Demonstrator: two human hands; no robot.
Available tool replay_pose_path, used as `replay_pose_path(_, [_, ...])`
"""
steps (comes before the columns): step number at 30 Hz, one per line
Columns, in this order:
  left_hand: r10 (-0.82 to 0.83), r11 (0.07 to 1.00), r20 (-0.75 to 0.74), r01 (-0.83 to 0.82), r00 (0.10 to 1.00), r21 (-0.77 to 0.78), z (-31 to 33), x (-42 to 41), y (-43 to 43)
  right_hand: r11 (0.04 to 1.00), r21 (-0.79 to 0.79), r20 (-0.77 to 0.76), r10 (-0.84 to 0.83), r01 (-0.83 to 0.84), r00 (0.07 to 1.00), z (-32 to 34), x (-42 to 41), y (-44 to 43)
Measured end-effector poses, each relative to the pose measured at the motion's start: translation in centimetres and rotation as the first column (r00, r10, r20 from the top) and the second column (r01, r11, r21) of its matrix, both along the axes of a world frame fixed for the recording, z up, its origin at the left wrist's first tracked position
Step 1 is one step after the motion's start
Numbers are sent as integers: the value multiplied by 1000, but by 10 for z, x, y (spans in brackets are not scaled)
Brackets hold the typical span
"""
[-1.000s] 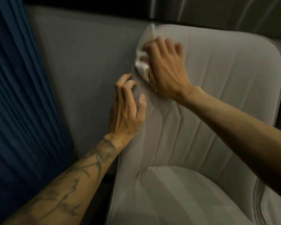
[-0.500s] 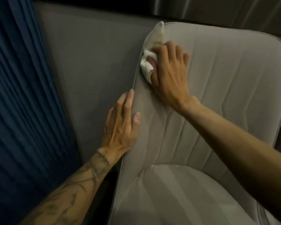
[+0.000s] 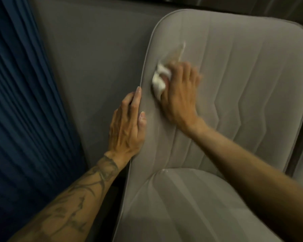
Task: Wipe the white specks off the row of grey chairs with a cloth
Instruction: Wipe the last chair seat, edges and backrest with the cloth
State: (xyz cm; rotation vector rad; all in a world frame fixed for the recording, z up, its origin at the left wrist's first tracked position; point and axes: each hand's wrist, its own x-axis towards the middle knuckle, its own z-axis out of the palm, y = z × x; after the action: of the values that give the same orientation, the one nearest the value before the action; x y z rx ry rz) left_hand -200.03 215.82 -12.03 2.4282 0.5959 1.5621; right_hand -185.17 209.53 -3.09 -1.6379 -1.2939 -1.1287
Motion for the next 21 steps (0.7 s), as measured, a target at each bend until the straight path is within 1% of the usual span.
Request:
replay_pose_path(1, [-1, 1000, 3, 1, 1000, -2, 0, 0, 0, 997, -54, -19, 56, -57, 998, -30, -11, -10])
replay_pose_path(3, [-2, 1000, 4, 2, 1000, -15, 0, -1, -2, 974, -189, -1, 130, -128, 992, -86, -30, -35])
replay_pose_path(4, [-2, 1000, 1, 2, 1000, -24, 1, 0, -2, 959, -248, 27, 147, -136, 989, -101, -33, -44])
replay_pose_path(6, [-1, 999, -3, 1, 1000, -35, 1, 0, -4, 949, -294, 111, 151, -112, 982, -98, -23, -47])
replay_pose_path(7, [2, 1000, -3, -2, 1000, -29, 1, 0, -5, 960, -264, 143, 133, -92, 981, -85, -14, -40])
replay_pose_path(9, [0, 1000, -3, 0, 1000, -15, 1, 0, -3, 992, -125, 113, 50, -36, 992, -47, 7, -22])
replay_pose_path(11, [-2, 1000, 2, 2, 1000, -15, 0, 1, -3, 999, 5, -14, -33, 33, 999, -26, 14, -8])
replay_pose_path(12, [-1, 1000, 1, 1, 1000, -15, 0, 1, -3, 999, 36, -70, -38, 41, 997, -31, 10, -7])
replay_pose_path(13, [1, 1000, 1, -1, 1000, -13, 0, 1, -3, 999, 39, -96, -15, 18, 995, -48, 2, -10])
replay_pose_path(14, [5, 1000, 3, -5, 1000, -11, 0, 1, -3, 999, -3, -98, 31, -32, 995, -74, -9, -18])
replay_pose_path(16, [6, 1000, 7, -6, 1000, -8, 0, 2, -3, 968, -211, -26, 136, -138, 990, -134, -32, -47])
replay_pose_path(17, [7, 1000, 6, -7, 1000, -2, 0, 2, -3, 934, -324, 33, 171, -151, 985, -156, -39, -63])
replay_pose_path(18, [10, 1000, 3, -10, 1000, 2, 0, 1, -4, 906, -401, 92, 188, -136, 978, -167, -38, -74])
replay_pose_path(19, [13, 1000, 1, -13, 1000, 6, 0, 2, -4, 897, -427, 121, 184, -116, 975, -164, -30, -76])
replay_pose_path(20, [19, 1000, 3, -19, 1000, 7, 0, 1, -5, 911, -403, 114, 148, -90, 982, -150, -20, -71])
replay_pose_path(21, [24, 1000, 6, -24, 1000, 6, 0, 2, -6, 940, -335, 73, 95, -65, 993, -131, -11, -62])
